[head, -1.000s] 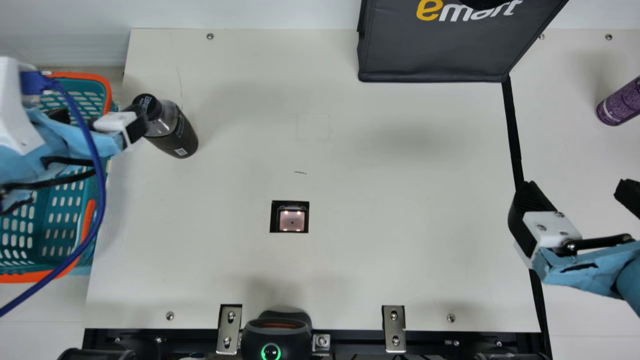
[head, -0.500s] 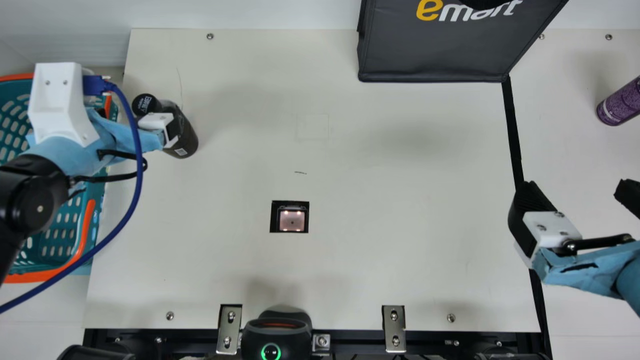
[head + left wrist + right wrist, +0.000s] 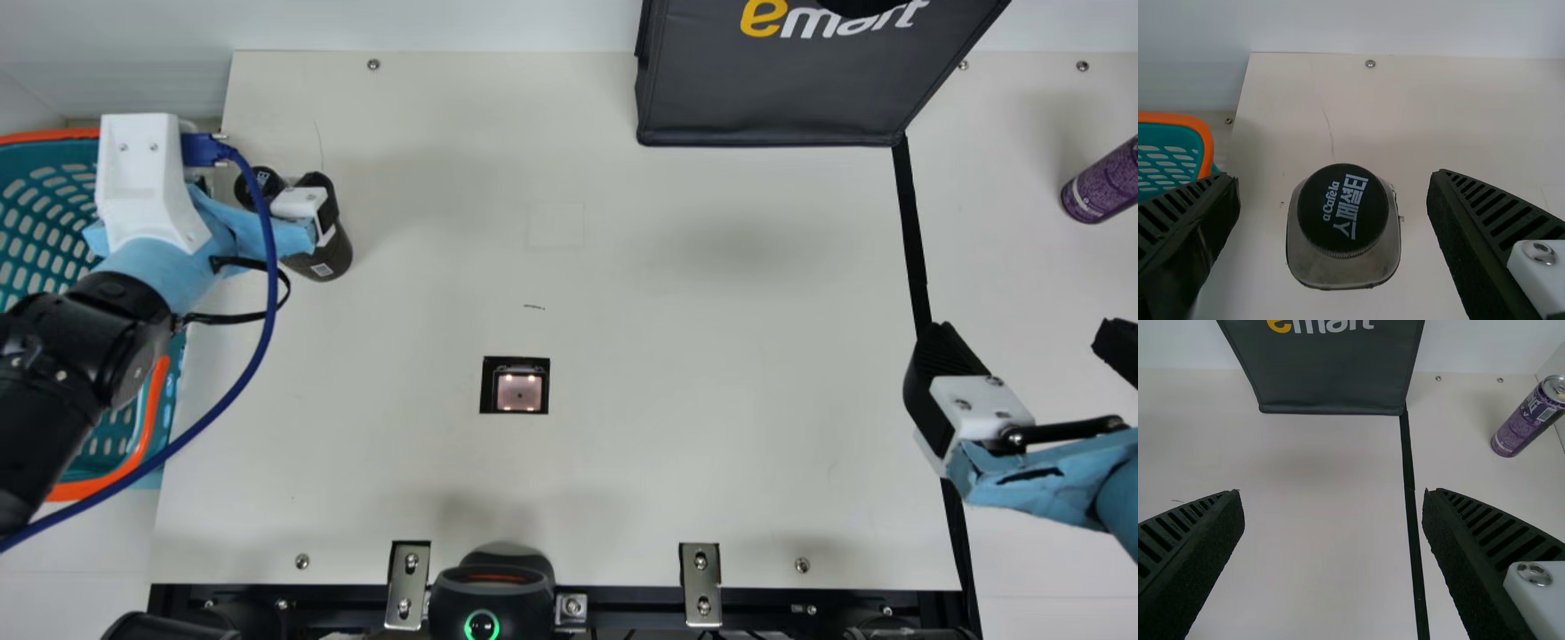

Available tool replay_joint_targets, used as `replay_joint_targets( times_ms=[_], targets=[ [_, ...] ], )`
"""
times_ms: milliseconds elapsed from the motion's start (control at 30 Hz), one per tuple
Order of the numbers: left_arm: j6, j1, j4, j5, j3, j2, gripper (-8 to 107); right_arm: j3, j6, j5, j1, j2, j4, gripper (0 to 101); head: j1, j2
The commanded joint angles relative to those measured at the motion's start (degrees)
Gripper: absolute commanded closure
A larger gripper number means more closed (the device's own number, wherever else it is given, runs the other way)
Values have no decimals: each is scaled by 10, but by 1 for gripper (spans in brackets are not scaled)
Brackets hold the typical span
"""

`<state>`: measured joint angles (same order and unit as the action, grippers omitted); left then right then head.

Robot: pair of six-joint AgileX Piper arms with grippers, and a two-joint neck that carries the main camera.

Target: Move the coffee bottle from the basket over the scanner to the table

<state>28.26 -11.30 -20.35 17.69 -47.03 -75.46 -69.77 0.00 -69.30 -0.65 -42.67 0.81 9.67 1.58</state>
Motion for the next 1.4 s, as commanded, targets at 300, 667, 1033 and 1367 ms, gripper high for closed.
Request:
replay_joint_targets(
  times_ms=[300, 667, 1033, 1367],
  targets=[
    [59, -6, -44, -28, 7, -17, 56, 0, 0, 0, 0, 0, 0, 6, -17, 0],
    [112, -30, -67, -4, 2, 19, 107, 0, 0, 1, 0, 0, 0, 6, -17, 0],
    [183, -120, -90, 118, -23, 78, 107, 0, 0, 1, 0, 0, 0, 6, -17, 0],
    [248, -237, -124, 225, -42, 113, 107, 0, 0, 1, 0, 0, 0, 6, -17, 0]
  ],
)
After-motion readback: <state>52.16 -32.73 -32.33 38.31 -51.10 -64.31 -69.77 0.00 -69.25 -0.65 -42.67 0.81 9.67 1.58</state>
